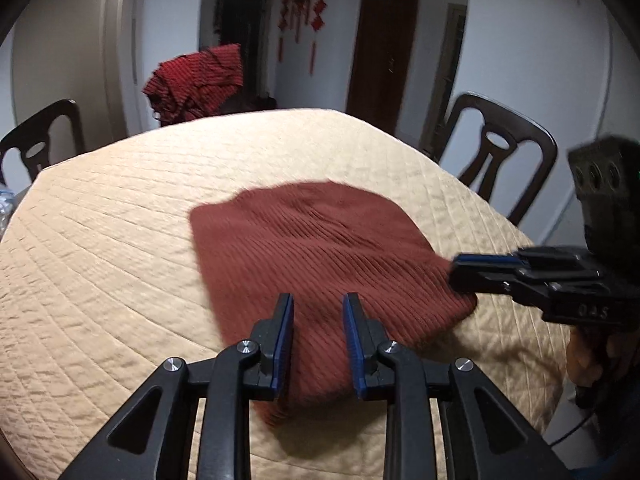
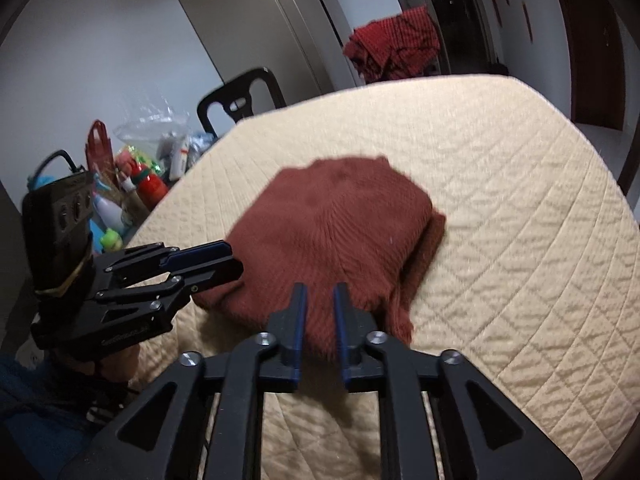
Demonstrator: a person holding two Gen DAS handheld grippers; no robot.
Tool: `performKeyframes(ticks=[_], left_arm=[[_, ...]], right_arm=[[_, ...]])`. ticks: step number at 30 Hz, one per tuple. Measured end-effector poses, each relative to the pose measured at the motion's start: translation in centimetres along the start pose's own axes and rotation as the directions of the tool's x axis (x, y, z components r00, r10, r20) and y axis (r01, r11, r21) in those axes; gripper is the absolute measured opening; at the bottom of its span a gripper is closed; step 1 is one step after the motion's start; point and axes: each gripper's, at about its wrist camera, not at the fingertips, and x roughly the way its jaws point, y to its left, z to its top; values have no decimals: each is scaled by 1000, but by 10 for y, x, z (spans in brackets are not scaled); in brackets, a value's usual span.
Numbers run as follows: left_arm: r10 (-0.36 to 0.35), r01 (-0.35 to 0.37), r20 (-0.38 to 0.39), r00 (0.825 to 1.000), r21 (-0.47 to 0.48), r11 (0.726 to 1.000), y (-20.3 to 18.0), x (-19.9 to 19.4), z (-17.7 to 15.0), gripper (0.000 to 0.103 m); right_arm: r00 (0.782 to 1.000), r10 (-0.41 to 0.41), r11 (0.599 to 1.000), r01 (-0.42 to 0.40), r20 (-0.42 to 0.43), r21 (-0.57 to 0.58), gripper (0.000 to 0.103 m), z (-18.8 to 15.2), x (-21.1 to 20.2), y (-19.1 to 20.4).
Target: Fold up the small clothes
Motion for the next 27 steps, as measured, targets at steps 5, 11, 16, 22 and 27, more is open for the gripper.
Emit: performKeyframes(ticks=[5,11,16,22,27], left_arm=[[53,-54,-6,999,-47,997,18,7,5,28],[67,-69,-31,997,-57,996,20,15,0,28],[72,-74,-30,997,-79,994,25,15,0,38],[56,-59,-25,998,-135,989,39,19,1,45],[-14,6,-36,999,-225,974,56,30,-4,51]], right_arm=[[1000,-6,999,6,-9,46,16,1,11,-13],[1000,-16,996,16,-10,90,16,5,14,-23],[999,-41,990,42,-5,132,28,9,11,-32],[999,-33,975,30,13,220,50,13,15,-52],[1000,17,952,-16,2,305,54,23,33,-76]])
